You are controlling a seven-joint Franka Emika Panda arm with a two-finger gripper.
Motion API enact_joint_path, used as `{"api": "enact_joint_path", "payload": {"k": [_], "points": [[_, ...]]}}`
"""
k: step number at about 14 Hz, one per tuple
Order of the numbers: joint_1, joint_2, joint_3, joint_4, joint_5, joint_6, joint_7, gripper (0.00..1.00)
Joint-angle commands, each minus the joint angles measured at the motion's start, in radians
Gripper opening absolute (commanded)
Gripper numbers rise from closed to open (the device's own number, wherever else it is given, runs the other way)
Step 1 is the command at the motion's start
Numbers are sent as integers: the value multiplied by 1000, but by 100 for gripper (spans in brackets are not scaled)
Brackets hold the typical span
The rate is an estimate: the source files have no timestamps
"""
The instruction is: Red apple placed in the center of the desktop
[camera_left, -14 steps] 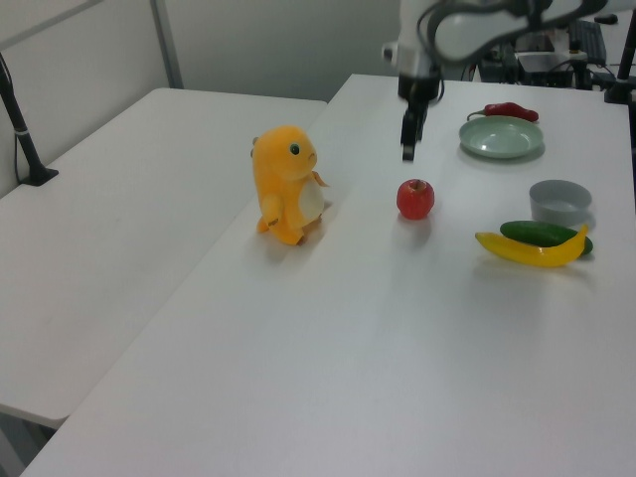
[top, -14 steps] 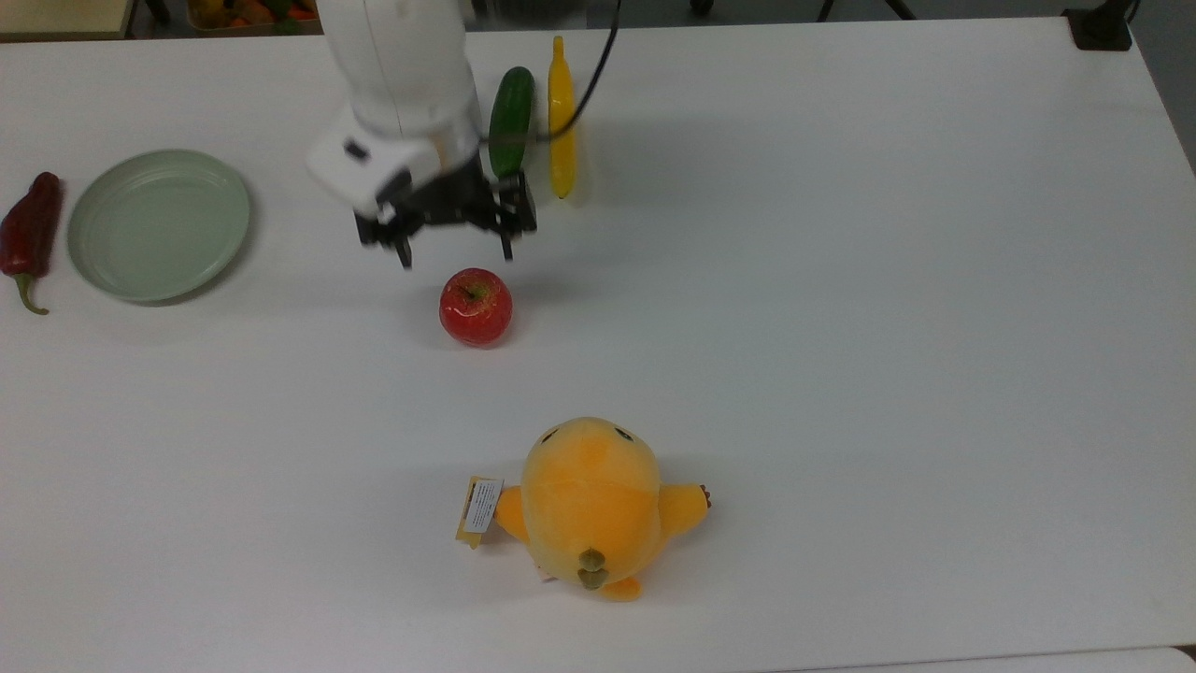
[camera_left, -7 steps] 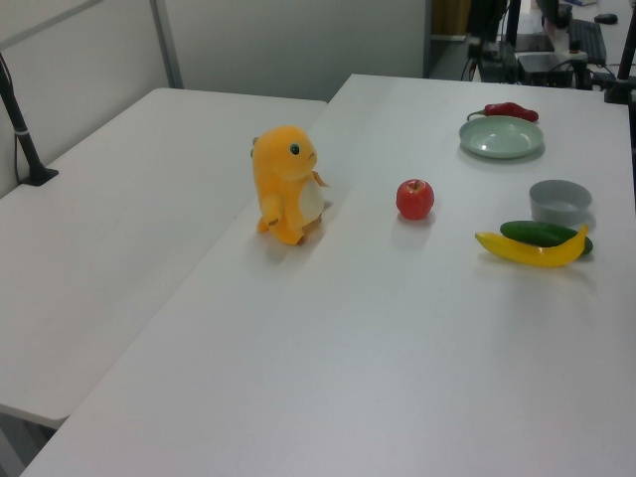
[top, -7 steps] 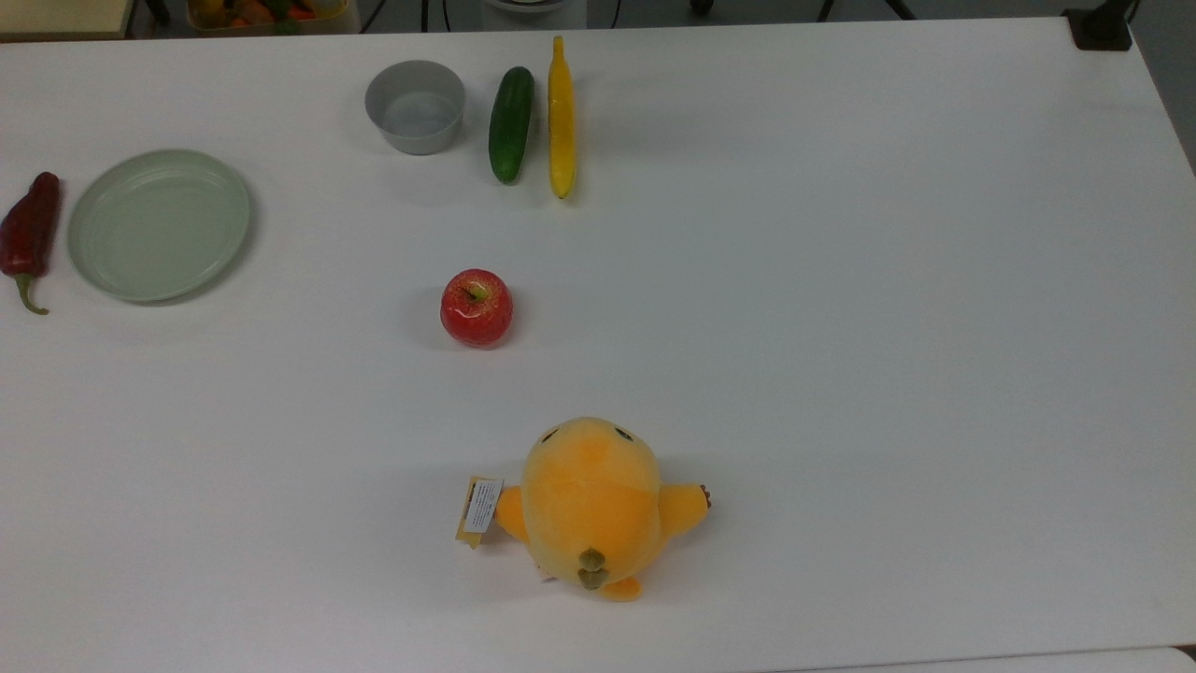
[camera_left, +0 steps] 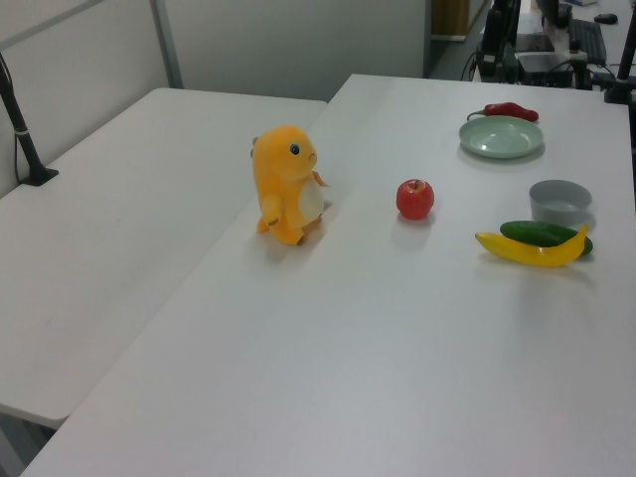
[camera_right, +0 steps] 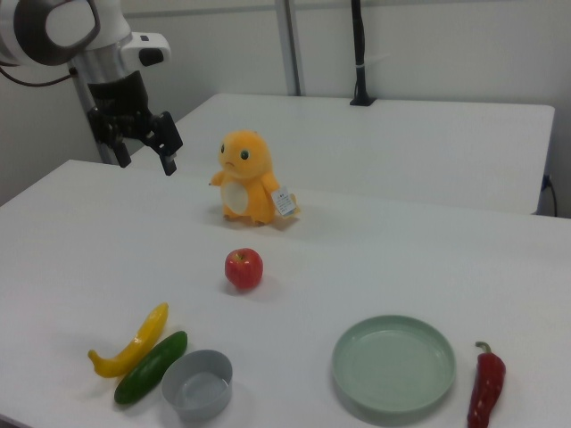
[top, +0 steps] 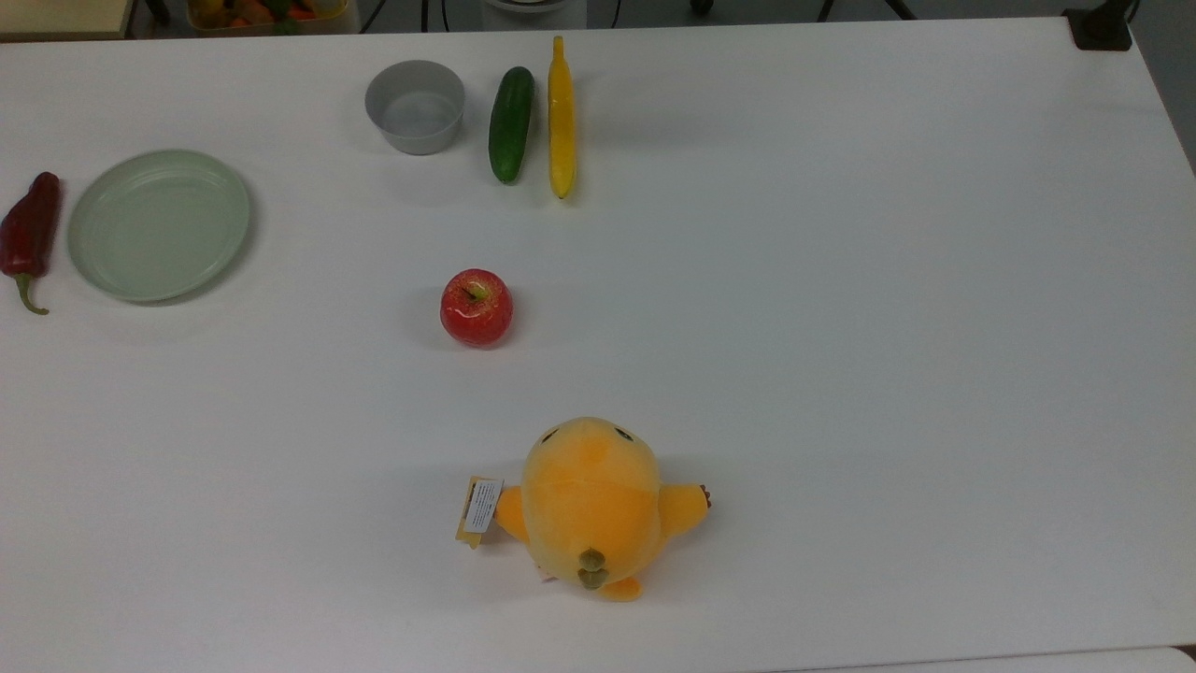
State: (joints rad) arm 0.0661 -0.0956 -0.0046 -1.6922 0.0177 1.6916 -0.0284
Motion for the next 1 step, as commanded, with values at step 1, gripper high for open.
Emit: {"api": "enact_joint_path", "payload": {"k": [1], "points": [[15, -22, -20, -30, 16, 22, -31, 100]]}}
